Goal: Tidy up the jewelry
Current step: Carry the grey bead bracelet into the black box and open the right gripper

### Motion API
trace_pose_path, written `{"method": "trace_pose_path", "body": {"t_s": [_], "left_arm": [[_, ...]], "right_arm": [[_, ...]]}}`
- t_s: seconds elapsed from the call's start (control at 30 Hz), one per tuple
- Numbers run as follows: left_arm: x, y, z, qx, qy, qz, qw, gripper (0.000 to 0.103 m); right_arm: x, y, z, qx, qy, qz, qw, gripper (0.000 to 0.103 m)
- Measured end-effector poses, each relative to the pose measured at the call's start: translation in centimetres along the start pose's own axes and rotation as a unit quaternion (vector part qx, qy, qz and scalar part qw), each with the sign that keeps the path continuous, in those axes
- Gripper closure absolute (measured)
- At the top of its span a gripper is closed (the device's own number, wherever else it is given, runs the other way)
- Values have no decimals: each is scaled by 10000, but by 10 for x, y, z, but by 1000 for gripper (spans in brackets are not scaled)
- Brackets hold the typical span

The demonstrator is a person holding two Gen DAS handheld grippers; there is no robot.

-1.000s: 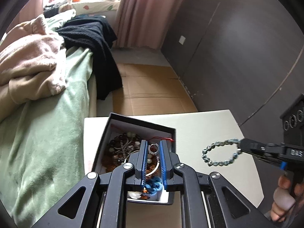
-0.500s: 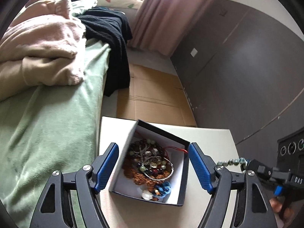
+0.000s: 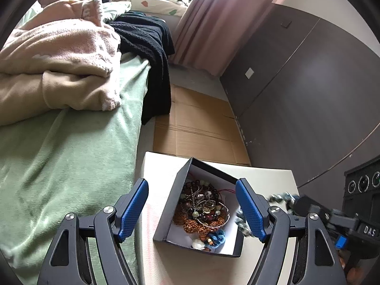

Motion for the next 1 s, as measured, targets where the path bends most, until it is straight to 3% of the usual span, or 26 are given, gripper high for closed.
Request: {"method": "trace_pose_path", "body": {"t_s": [0.07,0.17,0.63,0.83,0.9,1.0], "left_arm": [[0,-1,0,5,5,-9,10000,27],[-1,-3,-2,38,82,-18,10000,27],[-14,-10,-28,169,482,-18,9987,27],[-22,-14,-42,328,691,-50,9971,25],[-24,-15,-46,397,755,-41,9963,17],[-28,-18,-52,446,838,-56,9955,8]], "right_arm": [[5,5,1,-147,-71,-85,9998,88],[6,11,-4,-215,3,-5,9998,53],[0,-42,-37,-1386,-19,-179,9902,50],[-5,-65,-46,-1731,-80,-263,9845,39],[-6,-73,-50,-1856,-80,-280,9822,22],[-7,-85,-56,-1972,-33,-368,9797,12]]}}
Point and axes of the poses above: each gripper's, at about its wrist camera, not at the fingertips, and y roughly the way its jaws point, z to its left, x to its top, the point moved 8 cm from there along y, roughly the way its jaws point
